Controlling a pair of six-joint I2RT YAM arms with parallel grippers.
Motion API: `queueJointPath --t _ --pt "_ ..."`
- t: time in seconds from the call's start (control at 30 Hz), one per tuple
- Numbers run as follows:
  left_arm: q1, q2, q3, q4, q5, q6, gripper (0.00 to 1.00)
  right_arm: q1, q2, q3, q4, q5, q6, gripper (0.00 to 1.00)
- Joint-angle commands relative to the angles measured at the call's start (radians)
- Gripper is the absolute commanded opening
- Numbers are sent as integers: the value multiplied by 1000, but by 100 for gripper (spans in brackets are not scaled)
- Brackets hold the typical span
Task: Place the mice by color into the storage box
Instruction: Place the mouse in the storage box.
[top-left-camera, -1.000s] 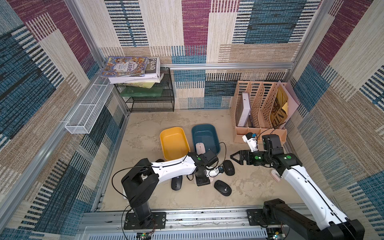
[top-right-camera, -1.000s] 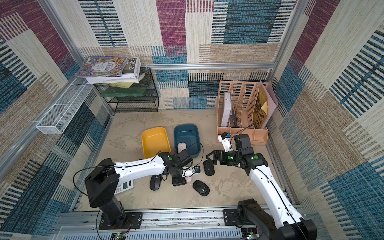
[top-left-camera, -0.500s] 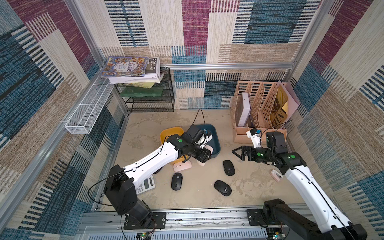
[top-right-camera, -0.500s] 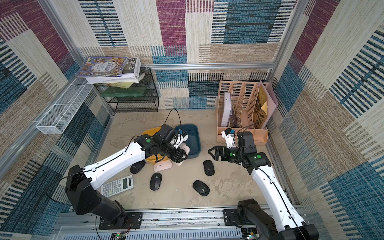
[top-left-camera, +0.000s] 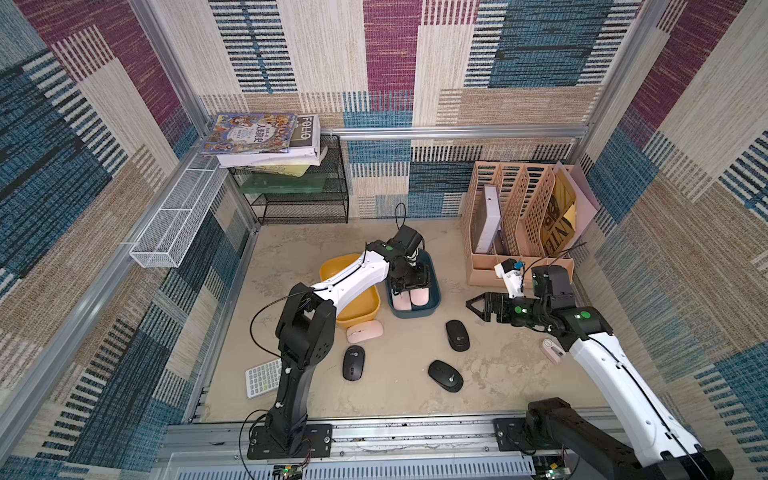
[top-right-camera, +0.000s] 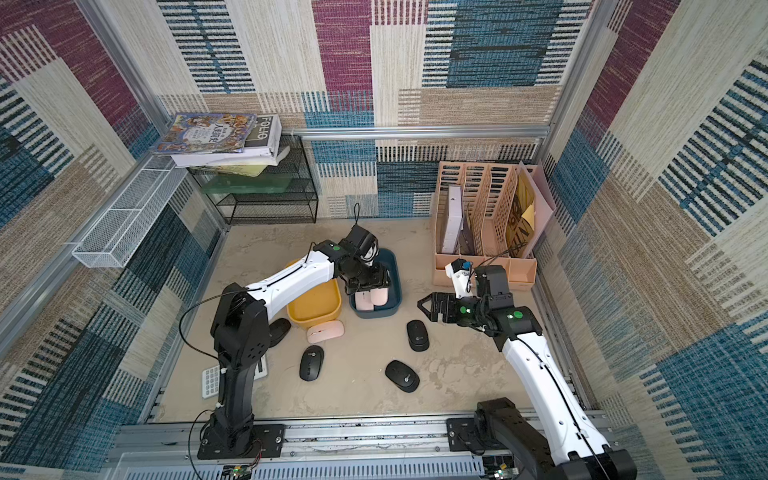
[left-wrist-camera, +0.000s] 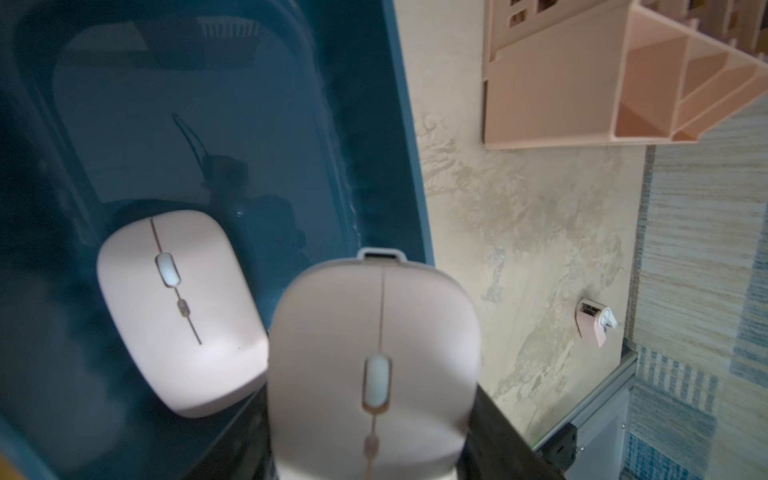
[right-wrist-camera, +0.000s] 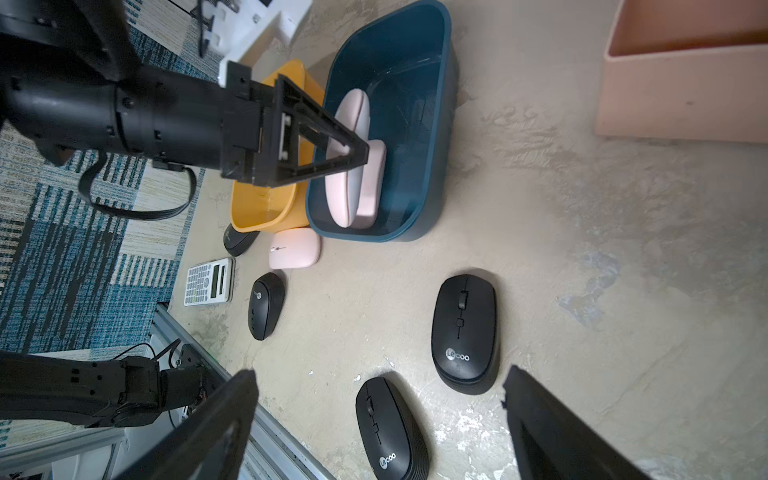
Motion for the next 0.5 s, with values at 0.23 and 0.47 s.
queueJointPath --t 0.23,0.47 --pt "3 169 185 -75 -56 -80 57 -1 -28 -40 14 -9 4 96" --pt "2 184 147 -63 -93 -109 58 -2 -32 -51 22 -21 1 96"
